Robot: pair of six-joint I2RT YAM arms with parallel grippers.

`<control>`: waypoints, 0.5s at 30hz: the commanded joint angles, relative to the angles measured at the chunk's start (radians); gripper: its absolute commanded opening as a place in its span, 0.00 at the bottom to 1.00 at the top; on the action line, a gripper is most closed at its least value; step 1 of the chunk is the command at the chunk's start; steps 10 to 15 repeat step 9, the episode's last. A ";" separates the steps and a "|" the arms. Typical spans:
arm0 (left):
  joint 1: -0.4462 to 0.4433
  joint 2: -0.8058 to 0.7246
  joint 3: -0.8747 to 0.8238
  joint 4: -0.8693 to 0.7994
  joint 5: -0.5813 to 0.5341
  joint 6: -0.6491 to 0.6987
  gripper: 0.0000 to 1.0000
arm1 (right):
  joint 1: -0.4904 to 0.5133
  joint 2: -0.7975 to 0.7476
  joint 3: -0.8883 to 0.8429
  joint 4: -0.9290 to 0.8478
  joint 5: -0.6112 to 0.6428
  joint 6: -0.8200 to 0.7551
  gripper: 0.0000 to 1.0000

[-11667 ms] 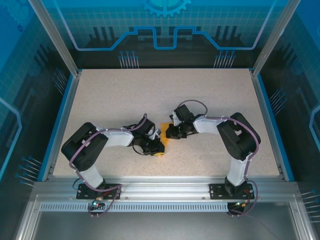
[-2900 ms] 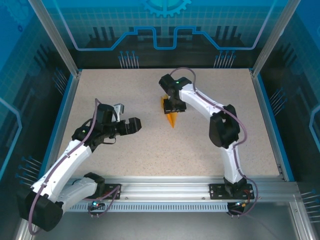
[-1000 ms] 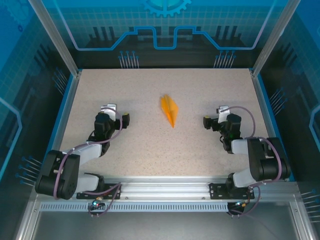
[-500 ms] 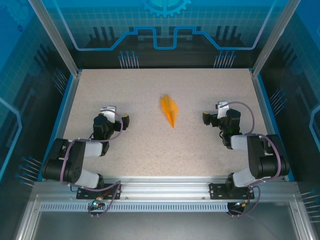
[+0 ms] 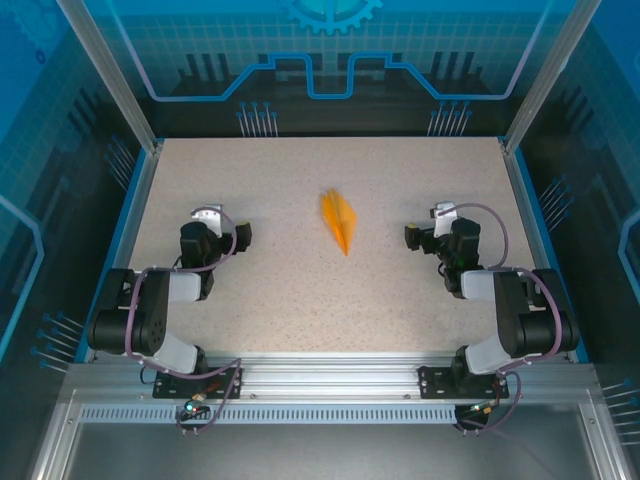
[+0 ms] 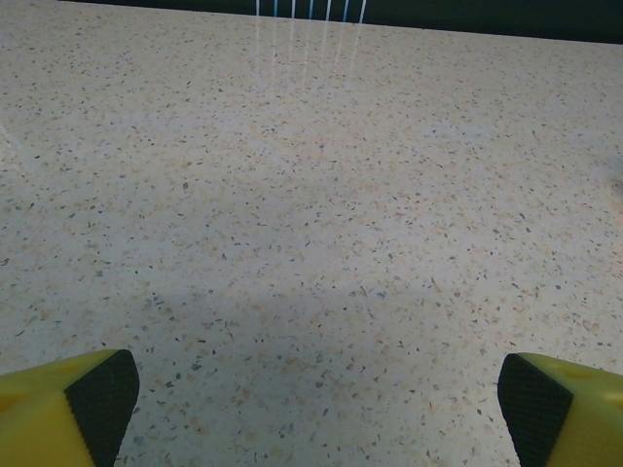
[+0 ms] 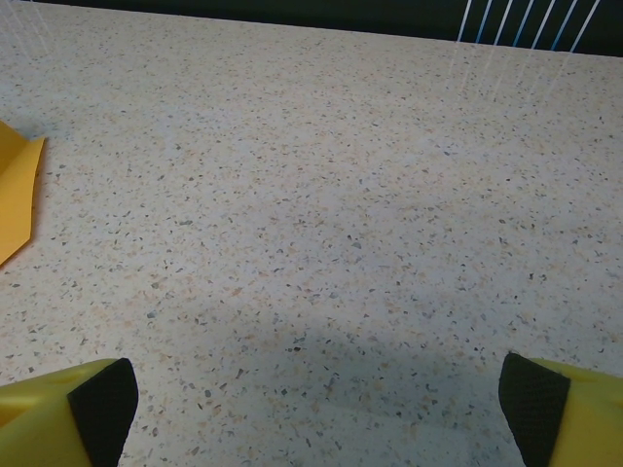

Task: Fold a paper plane with a square sheet of paper (fold left side to right side)
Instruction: Reset both arms

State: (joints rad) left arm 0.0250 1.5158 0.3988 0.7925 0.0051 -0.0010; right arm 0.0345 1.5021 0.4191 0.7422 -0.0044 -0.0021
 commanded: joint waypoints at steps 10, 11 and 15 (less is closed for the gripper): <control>0.000 -0.001 0.013 0.001 0.013 -0.008 0.99 | 0.012 0.003 0.015 0.008 0.011 -0.014 1.00; 0.000 -0.001 0.013 0.001 0.013 -0.008 0.99 | 0.012 0.003 0.015 0.008 0.011 -0.014 1.00; 0.000 -0.001 0.013 0.001 0.013 -0.008 0.99 | 0.012 0.003 0.015 0.008 0.011 -0.014 1.00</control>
